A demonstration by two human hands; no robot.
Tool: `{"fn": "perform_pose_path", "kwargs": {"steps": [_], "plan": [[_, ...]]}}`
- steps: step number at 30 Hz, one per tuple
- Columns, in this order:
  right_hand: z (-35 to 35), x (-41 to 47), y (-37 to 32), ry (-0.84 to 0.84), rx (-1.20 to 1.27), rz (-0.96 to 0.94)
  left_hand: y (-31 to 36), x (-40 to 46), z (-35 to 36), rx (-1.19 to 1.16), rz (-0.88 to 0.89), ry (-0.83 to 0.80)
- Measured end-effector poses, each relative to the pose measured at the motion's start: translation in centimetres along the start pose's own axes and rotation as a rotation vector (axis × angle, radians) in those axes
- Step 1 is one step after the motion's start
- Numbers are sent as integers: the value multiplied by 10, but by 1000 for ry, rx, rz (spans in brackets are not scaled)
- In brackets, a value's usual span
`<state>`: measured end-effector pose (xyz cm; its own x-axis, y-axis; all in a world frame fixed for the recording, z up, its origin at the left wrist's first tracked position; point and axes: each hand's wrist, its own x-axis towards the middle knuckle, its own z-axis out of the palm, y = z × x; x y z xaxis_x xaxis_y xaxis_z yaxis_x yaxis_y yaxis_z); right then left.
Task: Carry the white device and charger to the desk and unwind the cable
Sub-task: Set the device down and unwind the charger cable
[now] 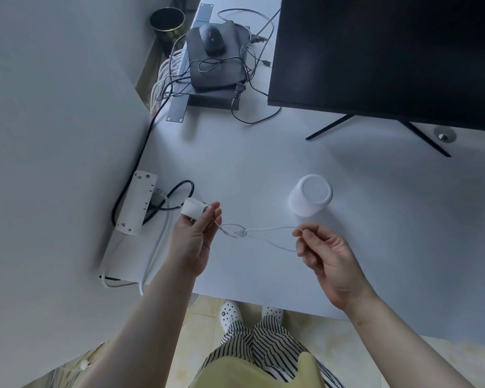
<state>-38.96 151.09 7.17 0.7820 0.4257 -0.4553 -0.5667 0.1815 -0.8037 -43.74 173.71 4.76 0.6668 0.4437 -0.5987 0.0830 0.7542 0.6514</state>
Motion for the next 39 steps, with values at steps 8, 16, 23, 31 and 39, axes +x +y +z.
{"fn": "perform_pose_path", "kwargs": {"steps": [8,16,23,31,39], "plan": [[-8,-2,0,-60,-7,-15,0,-1,0,5,-9,4],[-14,-9,-9,-74,-80,-50,5,-6,3,-37,-40,-31],[16,-7,-6,-144,-523,-150,-2,-18,18,-91,-139,-69],[54,6,7,-33,-688,-121,-12,-23,31,-140,-84,-55],[69,13,11,10,-807,-173,-17,-26,39,-58,2,-74]]}}
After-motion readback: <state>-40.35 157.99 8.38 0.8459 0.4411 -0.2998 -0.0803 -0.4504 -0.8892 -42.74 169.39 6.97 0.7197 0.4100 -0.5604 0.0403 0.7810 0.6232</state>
